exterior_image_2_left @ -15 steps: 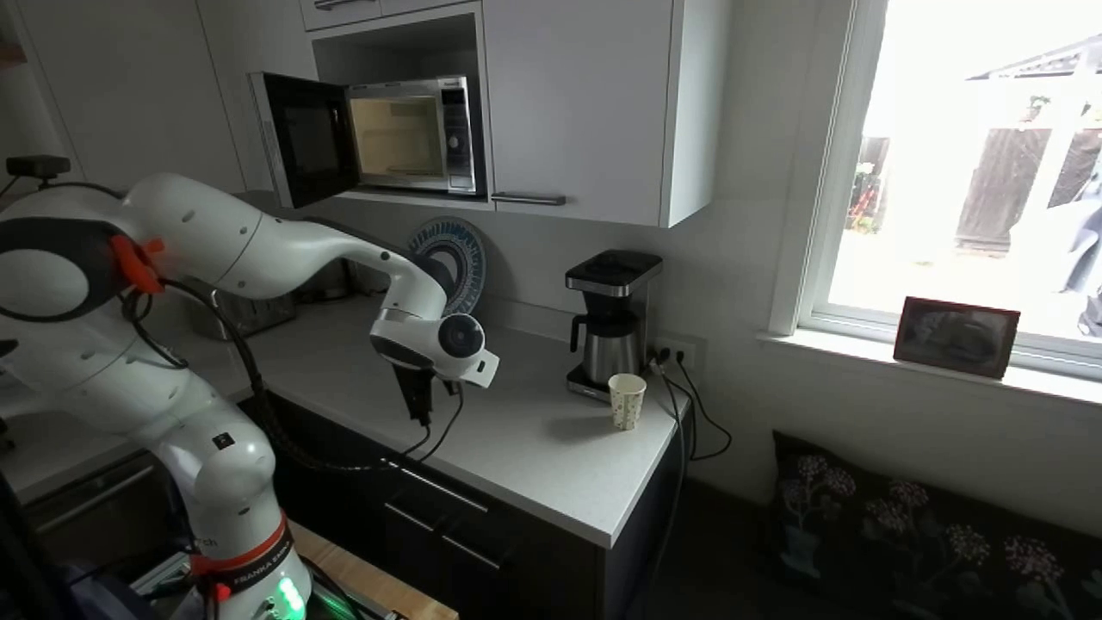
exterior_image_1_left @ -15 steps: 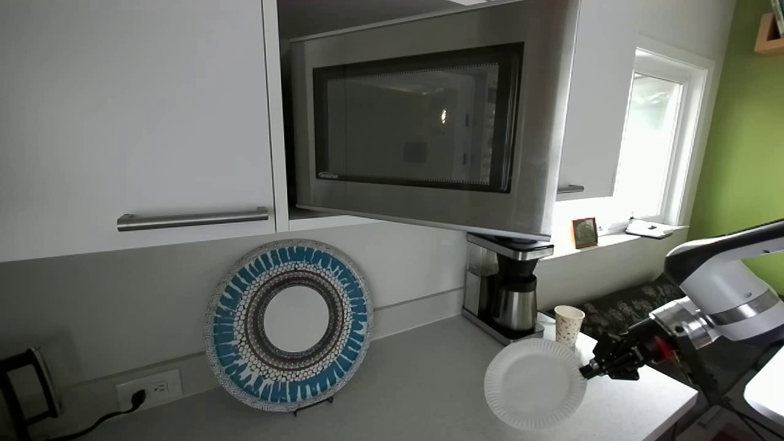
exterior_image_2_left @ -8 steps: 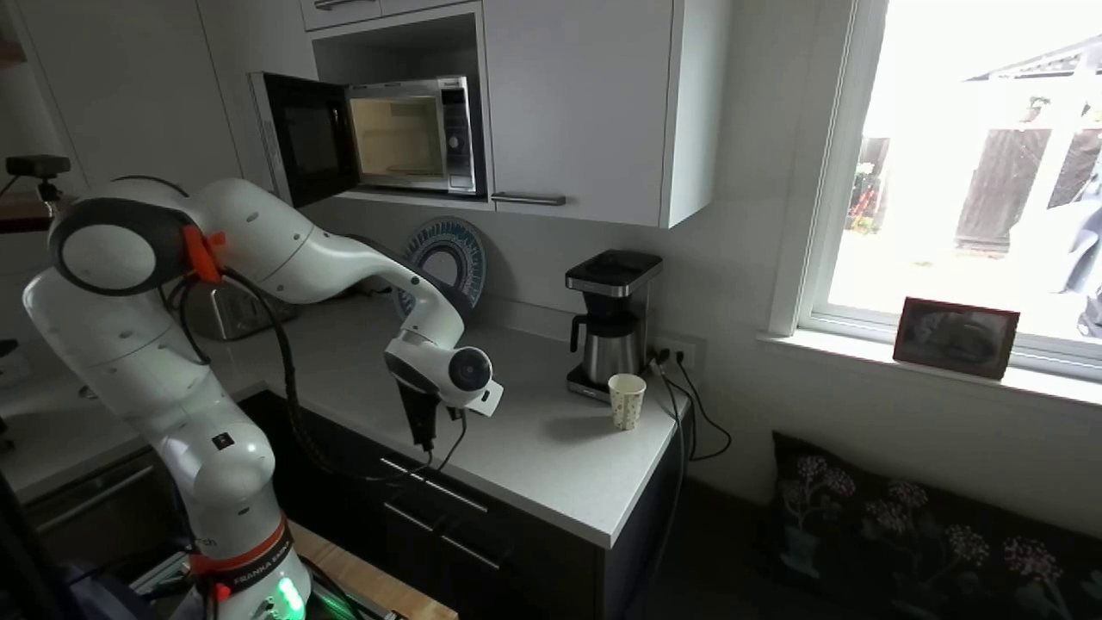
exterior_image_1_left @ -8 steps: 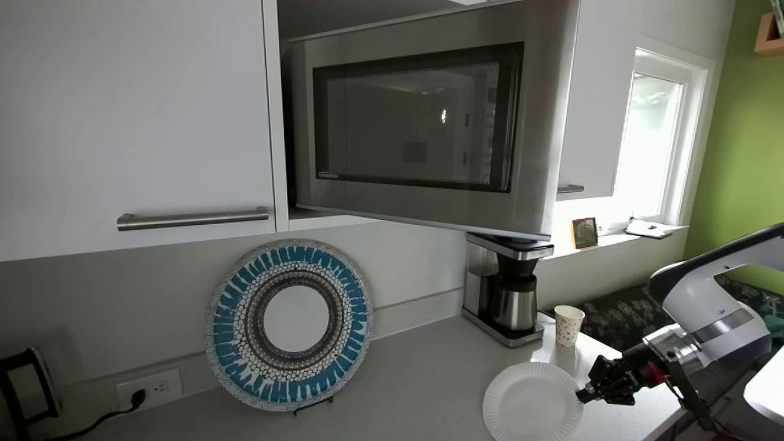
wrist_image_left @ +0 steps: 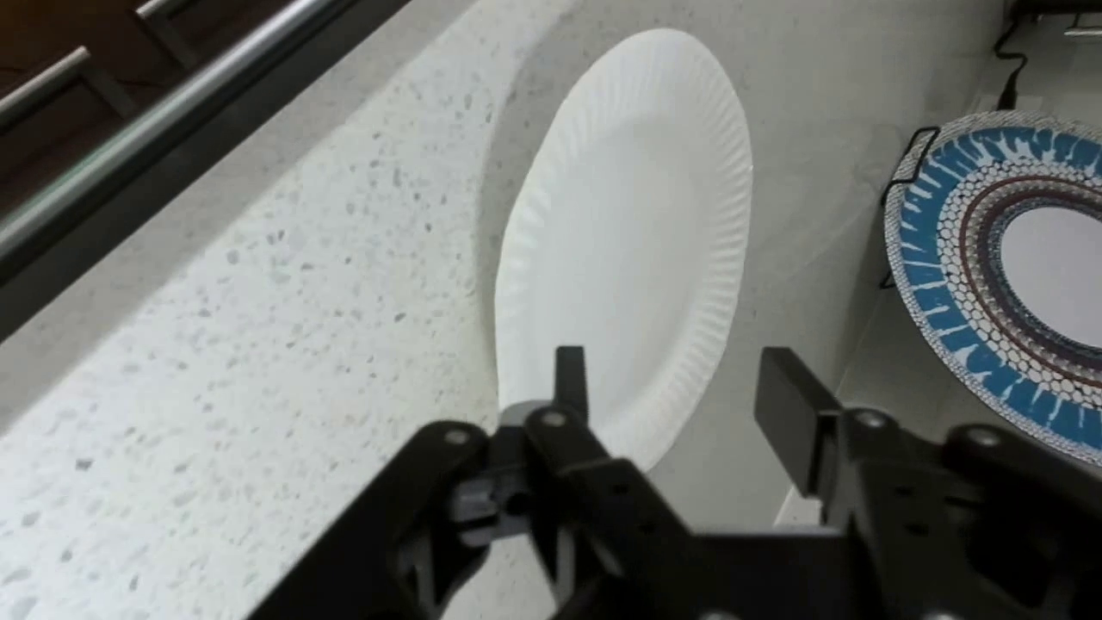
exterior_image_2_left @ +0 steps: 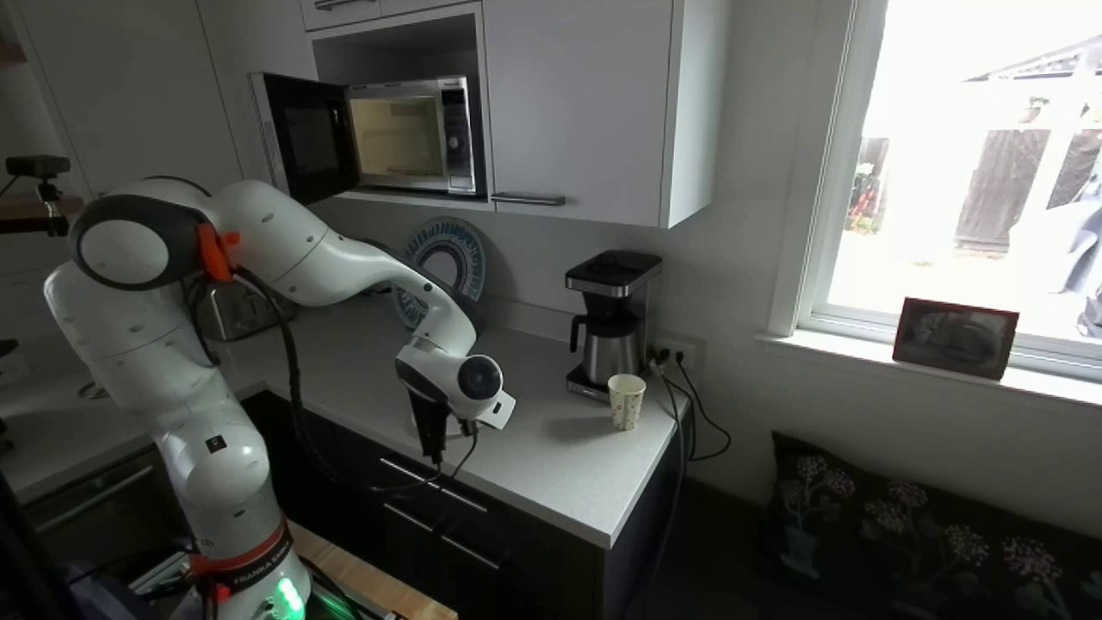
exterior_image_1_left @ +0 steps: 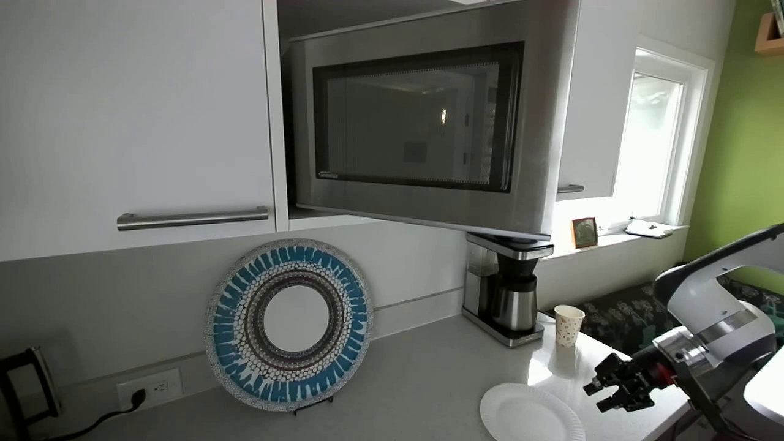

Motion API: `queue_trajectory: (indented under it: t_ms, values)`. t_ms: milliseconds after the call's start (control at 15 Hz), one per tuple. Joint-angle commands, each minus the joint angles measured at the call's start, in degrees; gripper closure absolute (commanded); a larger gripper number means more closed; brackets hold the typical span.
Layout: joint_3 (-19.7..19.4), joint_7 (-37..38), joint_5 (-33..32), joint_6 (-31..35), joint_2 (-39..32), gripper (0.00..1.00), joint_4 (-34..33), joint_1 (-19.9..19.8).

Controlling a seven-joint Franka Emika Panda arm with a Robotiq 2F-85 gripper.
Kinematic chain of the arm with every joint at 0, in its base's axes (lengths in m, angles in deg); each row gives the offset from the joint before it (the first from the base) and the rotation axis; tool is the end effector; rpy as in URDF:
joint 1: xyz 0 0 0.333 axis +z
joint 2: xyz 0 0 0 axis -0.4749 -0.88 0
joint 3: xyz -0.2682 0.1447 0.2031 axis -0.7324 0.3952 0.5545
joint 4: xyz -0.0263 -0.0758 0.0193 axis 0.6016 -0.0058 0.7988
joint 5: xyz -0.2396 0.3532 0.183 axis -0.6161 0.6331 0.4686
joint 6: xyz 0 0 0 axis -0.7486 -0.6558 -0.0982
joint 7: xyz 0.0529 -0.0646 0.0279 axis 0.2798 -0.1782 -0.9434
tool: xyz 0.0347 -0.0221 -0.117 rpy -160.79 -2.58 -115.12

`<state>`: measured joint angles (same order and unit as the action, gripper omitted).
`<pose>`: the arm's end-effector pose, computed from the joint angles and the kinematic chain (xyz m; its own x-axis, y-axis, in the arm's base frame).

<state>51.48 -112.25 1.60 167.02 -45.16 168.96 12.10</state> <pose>0.3650 -0.2202 0.2694 0.8090 -0.5853 0.0549 -0.3410 -0.5432 -0.7672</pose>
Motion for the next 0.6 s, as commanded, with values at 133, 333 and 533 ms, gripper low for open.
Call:
queue_trajectory:
  t_ms: [133, 333, 533]
  values:
    - [3.1, 9.3, -14.1, 4.6, 7.3, 0.01, -1.6, -3.1]
    - [5.4, 16.6, -25.8, 5.4, 11.9, 0.0, -3.2, -3.0]
    - [7.1, 22.8, -37.4, 3.3, 17.5, 0.0, -4.7, -2.0]
